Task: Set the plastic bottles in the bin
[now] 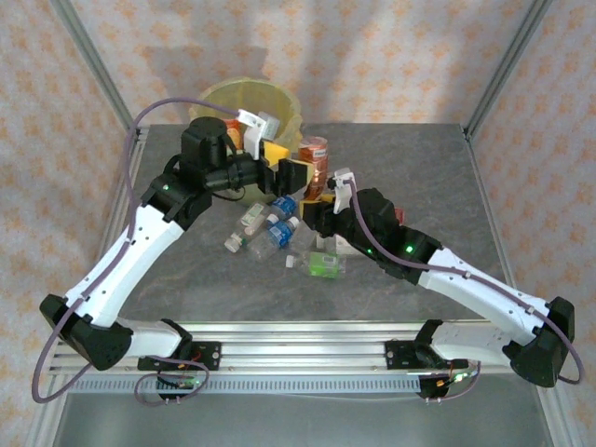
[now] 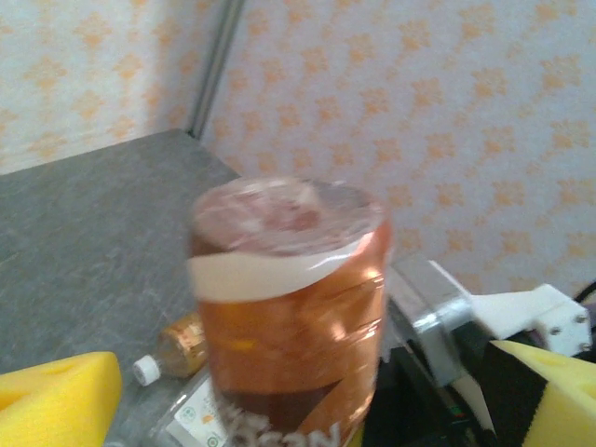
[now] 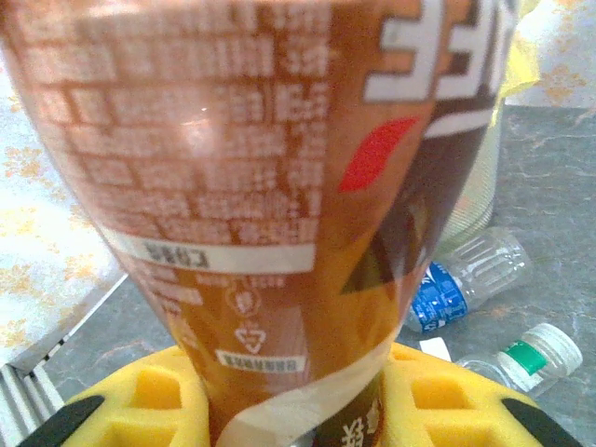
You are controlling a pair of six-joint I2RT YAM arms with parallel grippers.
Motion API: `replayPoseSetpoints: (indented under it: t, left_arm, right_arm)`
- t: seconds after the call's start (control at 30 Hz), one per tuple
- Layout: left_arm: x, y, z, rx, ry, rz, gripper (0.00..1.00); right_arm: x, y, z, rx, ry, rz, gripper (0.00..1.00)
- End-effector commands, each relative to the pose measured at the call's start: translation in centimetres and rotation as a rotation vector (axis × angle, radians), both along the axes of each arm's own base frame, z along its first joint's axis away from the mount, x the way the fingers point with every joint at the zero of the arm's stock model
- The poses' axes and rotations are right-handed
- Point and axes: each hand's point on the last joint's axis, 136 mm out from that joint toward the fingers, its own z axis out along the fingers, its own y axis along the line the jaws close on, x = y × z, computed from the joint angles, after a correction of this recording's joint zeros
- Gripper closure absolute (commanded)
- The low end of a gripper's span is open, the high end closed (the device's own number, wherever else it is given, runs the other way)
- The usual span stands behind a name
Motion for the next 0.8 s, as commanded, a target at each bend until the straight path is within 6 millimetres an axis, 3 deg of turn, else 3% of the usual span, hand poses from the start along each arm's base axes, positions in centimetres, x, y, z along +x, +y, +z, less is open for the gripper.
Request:
replayPoseSetpoints:
  t: [0.0,0.2,0.5,0.77]
  left_arm:
    - [-1.4,-1.6,0.7,0.034,-0.057,-0.097,0.00]
    - [-0.5,-2.5,0.9,0.025,-0.042,-0.098,0.01]
    - [-0.5,-2.9,1.3,-0.005,-0.032,-0.113,0.23]
    - [0.6,-2.6,0.8,0.013,-0.007,-0.053,0.18]
  right_arm:
    - [-0.7,0.5,2.2,0.069,-0.046,0.053,0.79]
    - [-1.3,1.1,2.5,0.082,-0.048,0.108,0.78]
    - [-1.7,1.5,2.5,0.082,-0.047,0.140,0.77]
    - [-2.1,1.8,2.6,0.085,-0.051,0.169,0.77]
